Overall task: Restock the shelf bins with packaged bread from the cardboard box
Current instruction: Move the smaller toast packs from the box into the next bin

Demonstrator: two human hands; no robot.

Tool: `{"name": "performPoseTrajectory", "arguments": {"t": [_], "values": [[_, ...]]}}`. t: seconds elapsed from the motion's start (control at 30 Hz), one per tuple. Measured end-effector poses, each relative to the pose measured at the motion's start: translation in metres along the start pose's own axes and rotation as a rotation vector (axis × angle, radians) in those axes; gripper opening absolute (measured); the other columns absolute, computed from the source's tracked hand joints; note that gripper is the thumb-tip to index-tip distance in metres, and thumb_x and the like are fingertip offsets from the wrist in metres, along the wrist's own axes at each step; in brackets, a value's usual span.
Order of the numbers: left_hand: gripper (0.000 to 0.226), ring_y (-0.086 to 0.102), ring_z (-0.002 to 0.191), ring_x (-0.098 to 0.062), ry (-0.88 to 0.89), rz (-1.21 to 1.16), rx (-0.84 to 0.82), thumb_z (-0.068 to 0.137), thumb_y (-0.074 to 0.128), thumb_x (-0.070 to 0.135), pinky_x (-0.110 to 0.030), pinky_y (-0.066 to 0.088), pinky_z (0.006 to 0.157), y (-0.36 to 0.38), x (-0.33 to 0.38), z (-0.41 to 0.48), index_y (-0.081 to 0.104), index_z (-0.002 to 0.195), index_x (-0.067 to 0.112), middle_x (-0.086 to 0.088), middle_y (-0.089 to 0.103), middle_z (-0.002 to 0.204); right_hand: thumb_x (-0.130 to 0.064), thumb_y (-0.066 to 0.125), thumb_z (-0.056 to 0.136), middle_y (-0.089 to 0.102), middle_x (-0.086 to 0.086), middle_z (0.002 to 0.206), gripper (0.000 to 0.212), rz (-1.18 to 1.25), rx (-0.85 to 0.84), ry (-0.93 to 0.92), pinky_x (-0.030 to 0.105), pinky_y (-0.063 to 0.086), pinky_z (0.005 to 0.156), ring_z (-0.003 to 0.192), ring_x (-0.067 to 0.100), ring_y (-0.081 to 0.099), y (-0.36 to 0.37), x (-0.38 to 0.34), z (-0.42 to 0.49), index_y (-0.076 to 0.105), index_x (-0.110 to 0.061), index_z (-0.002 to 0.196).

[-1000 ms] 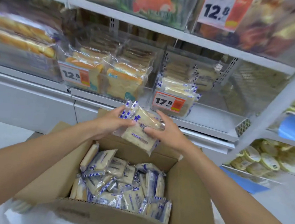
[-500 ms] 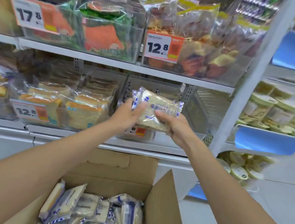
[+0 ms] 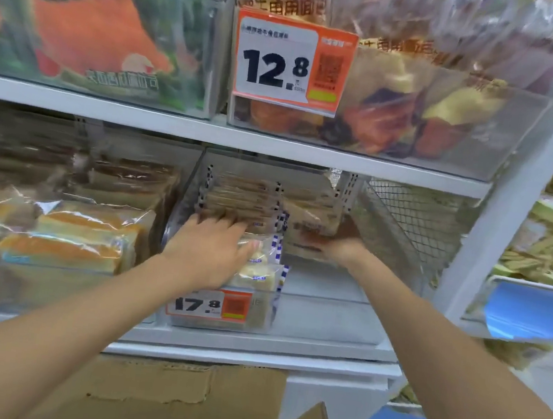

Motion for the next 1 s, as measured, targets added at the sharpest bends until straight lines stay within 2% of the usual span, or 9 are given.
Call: {"name": "performPoseTrajectory", "arguments": {"t": [0.07,0.17,0.27,0.33,0.4,0.5,0.77,0.87,1.0], "values": [[0.059,0.036,0.139,-0.023,0.012,0.025,0.026,0.099,0.014,0.055,-0.045,0.023,0.115,0.0,0.001,0.0,0.036,0.145,0.023,-0.002,0.04,0.151,-0.062,0.092,0.029,0.041,0.007,0.15,0.151,-0.244,0.086,-0.006,0.038,0.046,0.105,0.134,0.027,0.046,-0.005,0.004,0.013,0.015,-0.021,0.152],[0.06,0.034,0.14,-0.021,0.013,0.041,0.044,0.099,0.014,0.056,-0.044,0.024,0.115,0.002,0.0,0.001,0.034,0.145,0.024,0.0,0.039,0.152,-0.044,0.093,0.052,-0.006,0.008,0.163,0.148,-0.386,0.171,-0.078,0.044,0.025,0.116,0.15,0.03,0.006,-0.013,-0.003,0.015,-0.016,-0.034,0.152],[0.059,0.035,0.139,-0.02,0.014,0.06,0.069,0.099,0.013,0.056,-0.044,0.026,0.113,0.003,-0.001,0.001,0.035,0.144,0.024,0.0,0.04,0.151,-0.046,0.085,0.066,-0.025,-0.001,0.16,0.121,-0.797,0.077,-0.227,0.054,0.017,0.119,0.149,0.031,-0.008,-0.004,-0.013,0.017,0.0,-0.043,0.153],[0.059,0.035,0.138,-0.02,0.014,0.055,0.08,0.099,0.013,0.056,-0.044,0.027,0.113,0.004,-0.001,0.0,0.035,0.143,0.024,0.001,0.04,0.15,-0.053,0.077,0.073,-0.018,-0.001,0.162,0.104,-1.107,0.053,-0.354,0.055,0.0,0.119,0.149,0.027,-0.012,0.004,-0.017,0.019,0.012,-0.037,0.153],[0.058,0.034,0.139,-0.018,0.013,0.034,0.079,0.099,0.014,0.056,-0.044,0.025,0.115,0.003,-0.001,0.0,0.034,0.143,0.025,0.002,0.039,0.15,-0.051,0.076,0.074,0.009,-0.001,0.162,0.097,-1.182,-0.012,-0.463,0.055,-0.006,0.119,0.15,0.021,0.005,0.011,-0.022,0.021,0.02,-0.034,0.151],[0.055,0.033,0.138,-0.017,0.02,0.016,0.095,0.1,0.018,0.055,-0.044,0.023,0.115,0.001,0.0,-0.001,0.035,0.143,0.026,0.004,0.04,0.149,-0.047,0.079,0.07,0.025,-0.003,0.156,0.102,-1.217,-0.108,-0.459,0.051,0.004,0.121,0.146,0.022,0.02,0.017,-0.022,0.029,0.02,-0.029,0.151],[0.054,0.035,0.137,-0.016,0.021,0.006,0.101,0.099,0.018,0.054,-0.043,0.024,0.115,-0.001,0.001,-0.002,0.037,0.142,0.027,0.006,0.043,0.147,-0.053,0.081,0.062,0.021,0.008,0.155,0.115,-1.331,-0.157,-0.427,0.056,0.013,0.119,0.146,0.031,0.016,0.018,-0.026,0.038,0.017,-0.019,0.152],[0.053,0.036,0.136,-0.016,0.022,0.005,0.101,0.099,0.019,0.053,-0.044,0.025,0.115,-0.001,0.002,-0.002,0.037,0.141,0.027,0.006,0.044,0.146,-0.049,0.082,0.064,0.029,0.009,0.148,0.104,-1.32,-0.13,-0.451,0.051,0.026,0.116,0.139,0.03,0.027,0.016,-0.029,0.037,0.028,-0.015,0.147],[0.052,0.037,0.134,-0.016,0.021,0.01,0.107,0.1,0.019,0.054,-0.042,0.025,0.115,-0.001,0.001,-0.003,0.038,0.141,0.028,0.007,0.044,0.145,-0.04,0.075,0.073,0.04,0.004,0.126,0.069,-1.181,0.096,-0.71,0.042,0.036,0.104,0.121,0.025,0.041,0.008,-0.045,0.036,0.044,-0.018,0.13]]}}
Point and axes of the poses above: each hand's wrist, its own z-axis towards the middle knuckle, its own y-axis out of the palm, x = y × z, the point moved 6 cm from there along z, towards the middle knuckle
